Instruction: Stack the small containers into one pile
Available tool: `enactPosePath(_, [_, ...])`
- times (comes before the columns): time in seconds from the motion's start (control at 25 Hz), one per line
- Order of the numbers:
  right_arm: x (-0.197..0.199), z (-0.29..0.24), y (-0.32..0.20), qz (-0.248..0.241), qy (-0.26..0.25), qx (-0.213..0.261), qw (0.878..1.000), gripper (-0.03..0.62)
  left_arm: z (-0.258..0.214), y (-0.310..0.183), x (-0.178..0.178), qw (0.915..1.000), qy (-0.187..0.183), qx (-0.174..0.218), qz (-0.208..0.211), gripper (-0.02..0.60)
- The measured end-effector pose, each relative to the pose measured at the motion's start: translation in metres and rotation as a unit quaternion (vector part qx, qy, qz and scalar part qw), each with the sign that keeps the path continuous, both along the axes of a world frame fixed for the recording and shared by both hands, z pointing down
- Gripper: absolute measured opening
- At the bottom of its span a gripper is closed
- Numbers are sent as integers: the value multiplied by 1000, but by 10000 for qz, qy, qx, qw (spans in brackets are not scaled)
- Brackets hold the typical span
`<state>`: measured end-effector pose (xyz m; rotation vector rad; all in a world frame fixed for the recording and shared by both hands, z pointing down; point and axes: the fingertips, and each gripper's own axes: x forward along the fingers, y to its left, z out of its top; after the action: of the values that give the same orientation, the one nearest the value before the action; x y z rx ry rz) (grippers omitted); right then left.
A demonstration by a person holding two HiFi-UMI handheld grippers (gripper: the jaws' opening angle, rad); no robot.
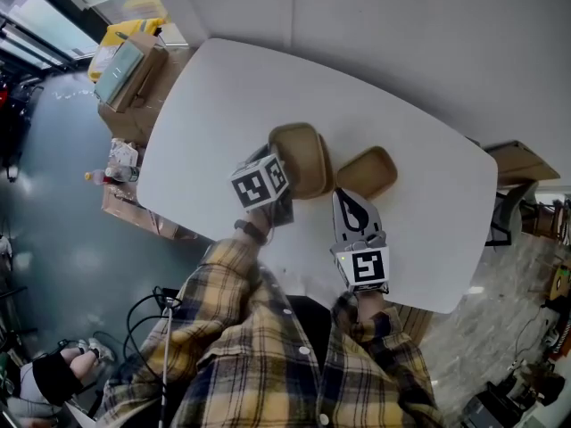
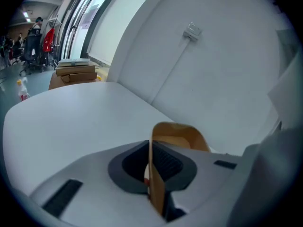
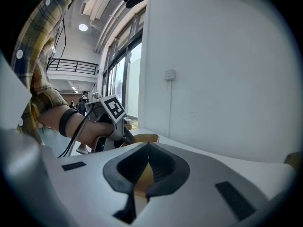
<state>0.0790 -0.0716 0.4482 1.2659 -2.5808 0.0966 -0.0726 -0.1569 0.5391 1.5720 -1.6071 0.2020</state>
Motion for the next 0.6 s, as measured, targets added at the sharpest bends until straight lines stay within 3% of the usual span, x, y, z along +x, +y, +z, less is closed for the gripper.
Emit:
enactPosePath(0.4, [18,8,1,166,-35,-110,9998,15,26,1,21,9994,13,-323,-155,29])
enactPosePath(0.6, [26,12,-2,268,-111,-218,9993,15,35,2,25,9988,-245,-386,-159,29])
